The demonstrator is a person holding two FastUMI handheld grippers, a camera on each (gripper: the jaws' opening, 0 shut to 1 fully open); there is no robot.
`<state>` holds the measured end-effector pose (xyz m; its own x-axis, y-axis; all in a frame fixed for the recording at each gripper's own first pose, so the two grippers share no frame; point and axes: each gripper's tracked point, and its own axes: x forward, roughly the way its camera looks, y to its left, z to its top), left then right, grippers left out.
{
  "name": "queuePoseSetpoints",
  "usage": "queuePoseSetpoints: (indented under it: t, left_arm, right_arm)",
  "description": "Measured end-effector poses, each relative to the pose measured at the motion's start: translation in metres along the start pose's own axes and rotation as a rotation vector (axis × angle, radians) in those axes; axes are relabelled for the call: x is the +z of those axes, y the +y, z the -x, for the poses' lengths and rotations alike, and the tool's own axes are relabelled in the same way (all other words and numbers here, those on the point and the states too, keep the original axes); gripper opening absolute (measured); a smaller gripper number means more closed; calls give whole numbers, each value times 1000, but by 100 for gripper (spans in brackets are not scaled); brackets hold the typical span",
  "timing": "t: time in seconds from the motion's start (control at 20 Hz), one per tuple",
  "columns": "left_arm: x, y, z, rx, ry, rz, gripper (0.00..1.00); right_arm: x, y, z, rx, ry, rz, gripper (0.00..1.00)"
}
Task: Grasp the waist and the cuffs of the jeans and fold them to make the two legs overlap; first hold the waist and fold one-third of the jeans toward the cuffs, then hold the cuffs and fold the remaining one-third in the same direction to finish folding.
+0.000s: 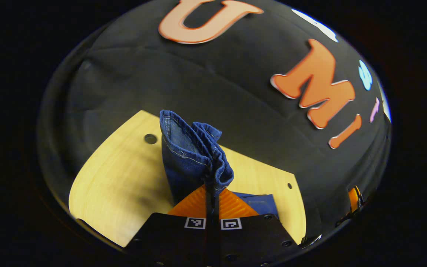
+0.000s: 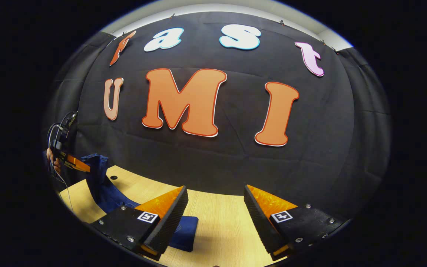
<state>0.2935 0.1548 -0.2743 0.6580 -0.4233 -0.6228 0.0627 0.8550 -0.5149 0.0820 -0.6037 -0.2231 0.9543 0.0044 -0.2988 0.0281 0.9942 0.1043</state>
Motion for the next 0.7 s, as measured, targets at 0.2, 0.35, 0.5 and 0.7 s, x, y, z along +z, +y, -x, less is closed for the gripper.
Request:
queuePoseSetpoints:
  t: [0.2,0.35,0.5,0.7]
  left_arm:
    - [-13,-98,-23,-100,46,-121,0]
    - [-41,-160,-54,-154,106,-186,0]
    - [-77,-197,-91,-159,194,-267,0]
    - [-122,-219,-119,-95,265,-385,1]
  right_arm:
    - [-3,-20,7,-9,-11,-24,95]
    - [-8,-37,11,-18,-14,-42,95]
    - [-16,-53,16,-27,-8,-69,95]
    - [-29,-73,19,-46,12,-80,95]
